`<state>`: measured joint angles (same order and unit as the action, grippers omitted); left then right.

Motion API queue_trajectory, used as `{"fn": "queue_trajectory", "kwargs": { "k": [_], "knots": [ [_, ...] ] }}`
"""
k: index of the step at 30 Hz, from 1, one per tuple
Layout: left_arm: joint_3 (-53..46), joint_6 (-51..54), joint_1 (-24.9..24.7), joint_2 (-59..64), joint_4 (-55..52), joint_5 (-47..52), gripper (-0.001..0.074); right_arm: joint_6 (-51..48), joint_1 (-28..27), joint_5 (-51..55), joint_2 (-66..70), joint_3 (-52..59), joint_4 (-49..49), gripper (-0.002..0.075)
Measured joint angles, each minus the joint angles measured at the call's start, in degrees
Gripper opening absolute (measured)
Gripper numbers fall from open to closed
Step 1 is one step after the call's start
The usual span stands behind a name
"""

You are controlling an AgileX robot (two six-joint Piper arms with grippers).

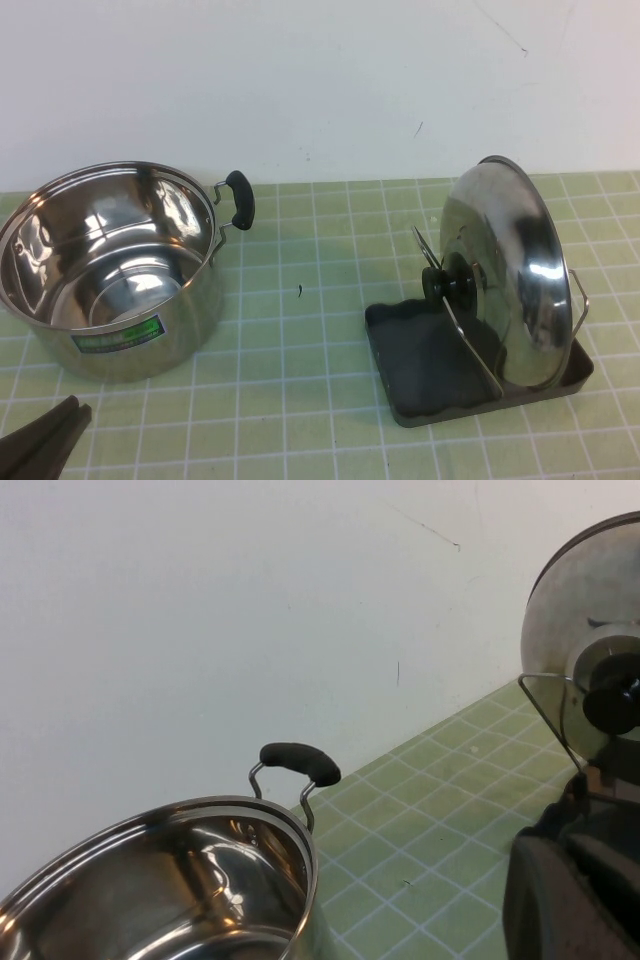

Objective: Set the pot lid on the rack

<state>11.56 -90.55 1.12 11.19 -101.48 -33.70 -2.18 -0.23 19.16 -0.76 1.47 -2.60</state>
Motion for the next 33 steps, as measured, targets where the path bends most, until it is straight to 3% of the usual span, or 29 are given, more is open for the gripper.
{"fn": "queue_trajectory", "kwargs": {
  "k": [12, 15, 17, 20, 27, 30, 33],
  "knots": [
    [0.0, 0.0, 0.0, 0.0, 0.0, -0.2, -0.0001, 0.1, 0.0, 0.0, 0.0, 0.0, 0.0, 0.0011],
    [-0.4, 0.9, 0.0, 0.0, 3.3, 3.8, -0.0001, 0.1, 0.0, 0.0, 0.0, 0.0, 0.0, 0.0011],
    [-1.3, 6.8, 0.0, 0.0, 11.9, 9.0, -0.0001, 0.1, 0.0, 0.0, 0.0, 0.0, 0.0, 0.0011],
    [-3.1, 25.5, -0.1, -0.5, 28.0, 16.0, -0.0001, 0.1, 0.0, 0.0, 0.0, 0.0, 0.0, 0.0011],
    [-4.6, 64.9, -1.7, -8.7, 80.8, 45.2, -0.0001, 0.1, 0.0, 0.0, 0.0, 0.0, 0.0, 0.0011],
    [-4.8, 73.8, -1.7, -11.5, 89.8, 56.8, -0.0001, 0.1, 0.0, 0.0, 0.0, 0.0, 0.0, 0.0011],
    [-6.2, 75.2, -1.7, -11.8, 90.6, 60.1, -0.0001, 0.1, 0.0, 0.0, 0.0, 0.0, 0.0, 0.0011]
  ]
}}
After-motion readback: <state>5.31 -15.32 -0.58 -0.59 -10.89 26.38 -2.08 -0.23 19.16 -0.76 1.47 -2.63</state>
